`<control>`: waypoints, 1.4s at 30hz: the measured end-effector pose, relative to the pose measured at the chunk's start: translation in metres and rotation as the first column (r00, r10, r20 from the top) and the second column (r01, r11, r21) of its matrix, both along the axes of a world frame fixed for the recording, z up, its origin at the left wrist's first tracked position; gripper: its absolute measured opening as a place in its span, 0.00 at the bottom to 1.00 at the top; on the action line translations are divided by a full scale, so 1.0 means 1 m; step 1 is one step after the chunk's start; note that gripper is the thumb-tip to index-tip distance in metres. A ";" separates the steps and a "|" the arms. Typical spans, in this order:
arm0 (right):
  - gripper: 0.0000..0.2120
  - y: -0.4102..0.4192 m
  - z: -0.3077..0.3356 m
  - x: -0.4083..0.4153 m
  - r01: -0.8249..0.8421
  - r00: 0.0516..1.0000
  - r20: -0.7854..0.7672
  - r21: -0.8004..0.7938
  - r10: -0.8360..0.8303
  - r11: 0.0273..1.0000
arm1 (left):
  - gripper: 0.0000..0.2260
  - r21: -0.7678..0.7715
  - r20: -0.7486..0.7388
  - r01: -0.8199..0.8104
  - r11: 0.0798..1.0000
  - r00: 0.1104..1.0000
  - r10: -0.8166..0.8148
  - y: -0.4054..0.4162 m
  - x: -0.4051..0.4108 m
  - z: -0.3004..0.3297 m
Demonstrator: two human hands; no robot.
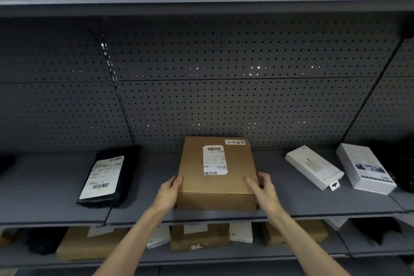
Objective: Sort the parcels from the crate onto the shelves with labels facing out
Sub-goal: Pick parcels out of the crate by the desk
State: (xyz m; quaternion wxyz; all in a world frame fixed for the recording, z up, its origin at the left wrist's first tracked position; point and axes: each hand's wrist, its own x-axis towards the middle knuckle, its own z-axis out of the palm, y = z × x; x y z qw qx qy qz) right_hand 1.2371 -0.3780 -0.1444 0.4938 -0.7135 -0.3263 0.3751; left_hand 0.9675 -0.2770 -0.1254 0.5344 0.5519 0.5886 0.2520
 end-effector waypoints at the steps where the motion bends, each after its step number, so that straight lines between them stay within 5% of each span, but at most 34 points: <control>1: 0.28 -0.002 -0.001 -0.002 0.015 1.000 -0.005 0.010 -0.014 1.000 | 0.24 0.018 -0.002 -0.016 1.000 1.000 0.016 -0.001 0.003 0.004; 9: 0.40 -0.032 -0.007 -0.003 0.001 0.999 -0.051 -0.082 -0.006 0.997 | 0.40 0.064 0.051 0.080 0.995 0.995 -0.083 0.008 0.006 0.019; 13: 0.47 -0.034 0.005 0.021 0.006 1.000 0.025 -0.078 -0.005 0.997 | 0.35 0.087 0.005 0.210 0.974 0.977 -0.211 0.024 0.009 0.037; 18: 0.45 -0.019 0.024 0.048 -0.014 0.972 0.234 0.021 0.009 1.000 | 0.30 0.099 -0.065 0.307 0.946 0.951 -0.302 0.038 0.023 0.049; 21: 0.55 -0.005 0.024 0.062 -0.077 0.943 0.322 -0.031 0.083 0.997 | 0.25 0.122 -0.154 0.340 0.933 0.935 -0.320 0.040 0.026 0.036; 25: 0.65 0.018 0.027 0.075 -0.150 0.915 0.359 -0.126 0.186 0.981 | 0.39 0.099 -0.230 0.247 0.964 0.948 -0.219 0.042 0.020 0.020; 29: 0.63 0.036 0.035 0.084 -0.167 0.885 0.391 -0.238 0.252 0.957 | 0.42 0.251 -0.351 0.087 0.964 0.936 0.007 0.028 0.023 0.014; 33: 0.48 0.043 0.035 0.081 -0.147 0.854 0.459 -0.236 0.244 0.961 | 0.35 0.445 -0.381 -0.017 0.895 0.901 0.207 -0.018 0.031 0.008; 42: 0.46 0.040 0.033 0.071 -0.048 0.746 0.612 -0.343 0.262 0.938 | 0.29 0.209 -0.015 -0.170 0.963 0.984 0.177 -0.072 0.068 -0.005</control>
